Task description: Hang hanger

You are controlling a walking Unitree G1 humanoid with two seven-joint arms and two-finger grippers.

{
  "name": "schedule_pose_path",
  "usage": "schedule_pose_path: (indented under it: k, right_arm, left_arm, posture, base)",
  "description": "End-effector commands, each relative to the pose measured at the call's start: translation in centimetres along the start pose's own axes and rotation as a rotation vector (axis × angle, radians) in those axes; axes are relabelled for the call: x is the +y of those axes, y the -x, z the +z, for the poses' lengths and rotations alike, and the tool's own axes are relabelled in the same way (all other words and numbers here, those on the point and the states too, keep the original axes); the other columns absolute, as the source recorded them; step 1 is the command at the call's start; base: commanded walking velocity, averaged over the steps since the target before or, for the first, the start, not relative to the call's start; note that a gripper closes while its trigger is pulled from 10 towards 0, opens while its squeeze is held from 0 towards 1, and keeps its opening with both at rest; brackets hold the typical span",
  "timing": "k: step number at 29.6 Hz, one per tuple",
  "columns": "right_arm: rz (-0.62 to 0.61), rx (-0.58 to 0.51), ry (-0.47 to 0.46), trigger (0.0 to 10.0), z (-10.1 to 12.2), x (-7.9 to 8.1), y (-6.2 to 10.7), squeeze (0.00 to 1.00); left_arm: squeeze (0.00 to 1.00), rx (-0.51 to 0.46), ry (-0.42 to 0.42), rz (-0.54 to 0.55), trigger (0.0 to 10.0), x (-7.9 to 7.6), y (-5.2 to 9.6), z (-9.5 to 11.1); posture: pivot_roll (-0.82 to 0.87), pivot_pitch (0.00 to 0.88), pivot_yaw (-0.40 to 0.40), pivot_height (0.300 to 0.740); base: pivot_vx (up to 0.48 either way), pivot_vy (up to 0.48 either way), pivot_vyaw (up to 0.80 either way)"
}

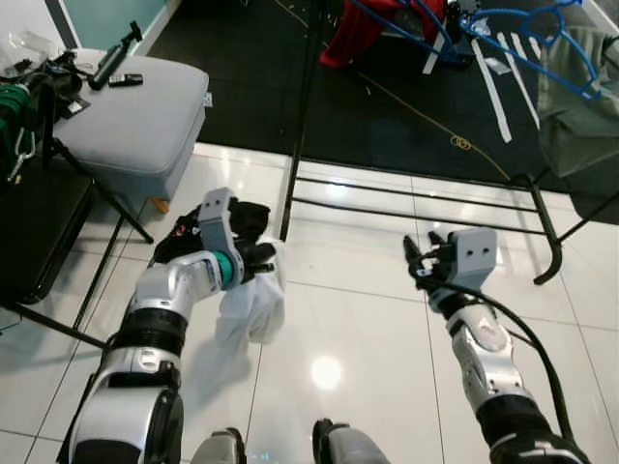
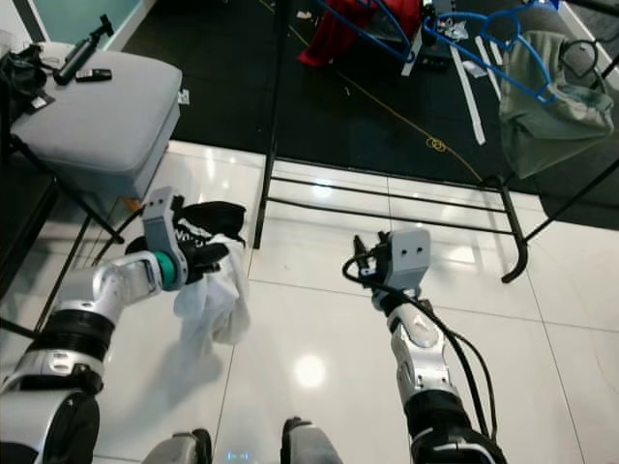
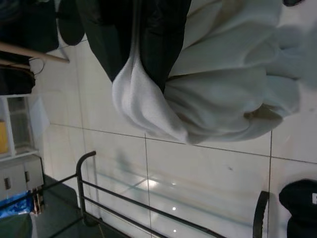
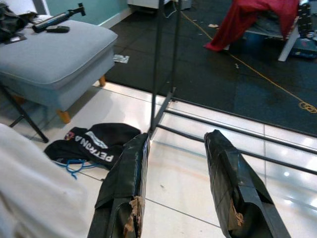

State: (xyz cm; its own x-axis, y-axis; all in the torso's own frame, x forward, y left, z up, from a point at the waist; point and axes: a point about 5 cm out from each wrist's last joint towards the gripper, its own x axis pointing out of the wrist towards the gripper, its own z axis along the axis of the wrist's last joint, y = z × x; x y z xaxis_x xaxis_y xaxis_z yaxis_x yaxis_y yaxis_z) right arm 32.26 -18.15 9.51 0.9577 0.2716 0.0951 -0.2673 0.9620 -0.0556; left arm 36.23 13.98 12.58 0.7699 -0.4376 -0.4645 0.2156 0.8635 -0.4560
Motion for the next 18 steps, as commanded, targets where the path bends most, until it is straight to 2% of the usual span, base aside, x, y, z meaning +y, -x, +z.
schedule_pose_path:
  k: [1, 3, 4, 5, 6, 7, 8, 9, 10, 11, 13, 14, 15, 16, 17, 18]
  right_arm:
    - [0.213, 0.042, 0.020, 10.0, -0.8, 2.3, 0.4, 0.00]
    - [0.213, 0.042, 0.020, 10.0, -0.8, 2.3, 0.4, 0.00]
    - [0.325, 0.051, 0.046, 10.0, -0.9, 3.5, 0.5, 0.00]
    - [0.325, 0.051, 0.046, 10.0, -0.9, 3.5, 0.5, 0.00]
    - [0.413, 0.050, 0.049, 10.0, -1.0, 4.7, 0.6, 0.85]
    - [0.413, 0.050, 0.049, 10.0, -1.0, 4.7, 0.6, 0.85]
    - [0.447, 0.038, 0.011, 10.0, -0.9, 5.4, 0.6, 1.00]
    - [0.447, 0.038, 0.011, 10.0, -0.9, 5.4, 0.6, 1.00]
    - [0.463, 0.024, -0.018, 10.0, -0.7, 5.7, 0.5, 1.00]
    - [0.463, 0.024, -0.018, 10.0, -0.7, 5.7, 0.5, 1.00]
    - [0.478, -0.006, -0.068, 10.0, -0.2, 5.7, 0.3, 1.00]
    - [0.478, -0.006, -0.068, 10.0, -0.2, 5.7, 0.3, 1.00]
    - [0.483, -0.014, -0.074, 10.0, -0.1, 5.6, 0.3, 1.00]
    - [0.483, -0.014, -0.074, 10.0, -0.1, 5.6, 0.3, 1.00]
    - [0.483, -0.024, -0.077, 10.0, 0.2, 5.4, 0.3, 1.00]
    - [0.483, -0.024, -0.077, 10.0, 0.2, 5.4, 0.3, 1.00]
  left_arm:
    - [0.00, -0.022, 0.042, -0.010, 0.0, -0.9, 0.1, 1.0]
    - [0.00, -0.022, 0.042, -0.010, 0.0, -0.9, 0.1, 1.0]
    - [0.00, -0.038, 0.043, -0.013, 0.0, -1.3, 0.3, 1.5]
    - [0.00, -0.038, 0.043, -0.013, 0.0, -1.3, 0.3, 1.5]
    - [0.00, -0.064, -0.009, -0.051, 0.0, -2.1, 0.5, 2.2]
    - [0.00, -0.064, -0.009, -0.051, 0.0, -2.1, 0.5, 2.2]
    - [0.00, -0.088, -0.093, -0.113, 0.0, -3.0, 0.7, 2.6]
    - [0.00, -0.088, -0.093, -0.113, 0.0, -3.0, 0.7, 2.6]
    - [0.00, -0.119, -0.177, -0.167, 0.0, -3.7, 1.0, 2.9]
    - [0.00, -0.119, -0.177, -0.167, 0.0, -3.7, 1.0, 2.9]
    - [0.00, -0.210, -0.379, -0.262, 0.0, -4.7, 2.1, 3.4]
    - [0.00, -0.210, -0.379, -0.262, 0.0, -4.7, 2.1, 3.4]
    - [0.00, -0.244, -0.440, -0.284, 0.0, -5.0, 2.5, 3.6]
    - [0.00, -0.244, -0.440, -0.284, 0.0, -5.0, 2.5, 3.6]
    - [0.00, -0.291, -0.526, -0.303, 0.0, -5.2, 3.0, 3.9]
    - [0.00, -0.291, -0.526, -0.303, 0.0, -5.2, 3.0, 3.9]
  posture:
    - [-0.02, 0.133, -0.043, 0.740]
    - [-0.02, 0.133, -0.043, 0.740]
    - [-0.02, 0.132, -0.043, 0.740]
    - [-0.02, 0.132, -0.043, 0.740]
    - [-0.02, 0.131, -0.043, 0.740]
    - [-0.02, 0.131, -0.043, 0.740]
    - [-0.01, 0.132, -0.043, 0.740]
    - [-0.01, 0.132, -0.043, 0.740]
    - [-0.01, 0.132, -0.042, 0.740]
    - [-0.01, 0.132, -0.042, 0.740]
    - [-0.02, 0.133, -0.037, 0.740]
    - [-0.02, 0.133, -0.037, 0.740]
    - [-0.02, 0.133, -0.037, 0.740]
    - [-0.02, 0.133, -0.037, 0.740]
    - [-0.01, 0.135, -0.035, 0.740]
    - [-0.01, 0.135, -0.035, 0.740]
  base:
    - [0.000, 0.000, 0.00]
    - [0.000, 0.000, 0.00]
    - [0.000, 0.000, 0.00]
    - [0.000, 0.000, 0.00]
    - [0.000, 0.000, 0.00]
    - [0.000, 0.000, 0.00]
    - [0.000, 0.000, 0.00]
    - [0.000, 0.000, 0.00]
    - [0.000, 0.000, 0.00]
    - [0.000, 0.000, 0.00]
    - [0.000, 0.000, 0.00]
    - [0.000, 0.000, 0.00]
    - [0.000, 0.000, 0.00]
    - [0.000, 0.000, 0.00]
    - [0.000, 0.000, 0.00]
    - [0.000, 0.000, 0.00]
